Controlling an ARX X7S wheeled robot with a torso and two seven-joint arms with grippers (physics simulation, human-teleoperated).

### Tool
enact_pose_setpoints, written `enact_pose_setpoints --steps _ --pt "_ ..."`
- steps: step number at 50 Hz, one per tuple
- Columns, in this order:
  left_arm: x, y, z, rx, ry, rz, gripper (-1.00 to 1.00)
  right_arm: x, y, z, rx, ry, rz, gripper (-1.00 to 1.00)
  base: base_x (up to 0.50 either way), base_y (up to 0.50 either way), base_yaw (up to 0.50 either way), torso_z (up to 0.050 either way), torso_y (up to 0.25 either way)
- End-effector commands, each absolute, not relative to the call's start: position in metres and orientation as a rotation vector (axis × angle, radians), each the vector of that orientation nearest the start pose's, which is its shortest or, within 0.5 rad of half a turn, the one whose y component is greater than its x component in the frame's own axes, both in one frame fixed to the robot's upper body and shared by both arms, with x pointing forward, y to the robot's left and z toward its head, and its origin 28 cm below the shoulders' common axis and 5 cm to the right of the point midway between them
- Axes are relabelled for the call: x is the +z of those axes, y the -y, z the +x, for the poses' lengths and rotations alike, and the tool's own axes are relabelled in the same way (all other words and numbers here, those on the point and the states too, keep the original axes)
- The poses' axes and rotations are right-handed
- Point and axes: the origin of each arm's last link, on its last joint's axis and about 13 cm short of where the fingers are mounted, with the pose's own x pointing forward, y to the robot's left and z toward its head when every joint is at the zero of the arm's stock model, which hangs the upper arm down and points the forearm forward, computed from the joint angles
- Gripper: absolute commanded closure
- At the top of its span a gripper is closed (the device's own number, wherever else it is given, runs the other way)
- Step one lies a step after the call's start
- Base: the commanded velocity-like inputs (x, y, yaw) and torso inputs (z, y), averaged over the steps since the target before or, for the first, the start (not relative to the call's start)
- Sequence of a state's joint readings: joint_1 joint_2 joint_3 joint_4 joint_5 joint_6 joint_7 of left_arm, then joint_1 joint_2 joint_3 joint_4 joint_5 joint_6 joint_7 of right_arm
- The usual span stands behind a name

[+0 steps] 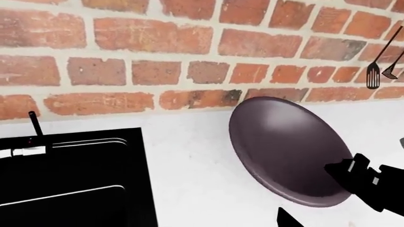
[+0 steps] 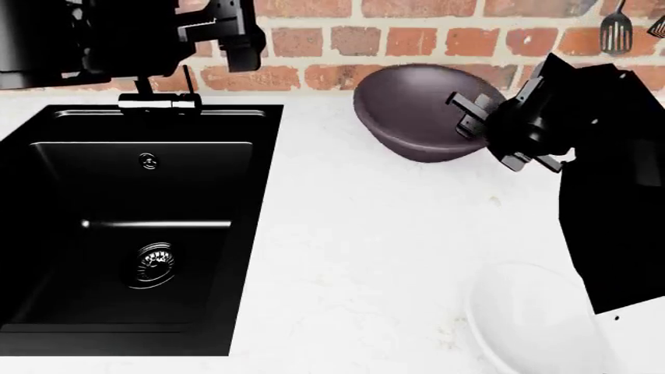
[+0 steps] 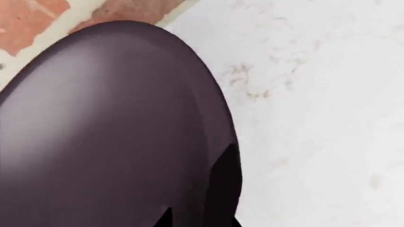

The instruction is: Stack the bowls in the sink.

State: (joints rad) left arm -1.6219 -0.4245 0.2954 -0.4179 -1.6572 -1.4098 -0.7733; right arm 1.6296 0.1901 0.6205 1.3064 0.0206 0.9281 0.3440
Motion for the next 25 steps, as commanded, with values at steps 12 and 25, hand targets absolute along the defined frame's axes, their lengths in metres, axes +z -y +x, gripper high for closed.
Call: enact_pose_setpoints --steps 12,25 --pt "0.392 -0.235 0.299 -0.359 -0.356 -0.148 -1.0 0.301 0.15 0.408 -0.189 -0.582 0.587 1.0 0.0 0.0 0.0 0.0 0.0" --pt "0.398 -0.235 0.289 -0.364 -0.346 -0.164 -1.0 0.34 0.162 0.398 -0.093 -0.516 0.592 1.0 0.0 0.0 0.0 0.0 0.001"
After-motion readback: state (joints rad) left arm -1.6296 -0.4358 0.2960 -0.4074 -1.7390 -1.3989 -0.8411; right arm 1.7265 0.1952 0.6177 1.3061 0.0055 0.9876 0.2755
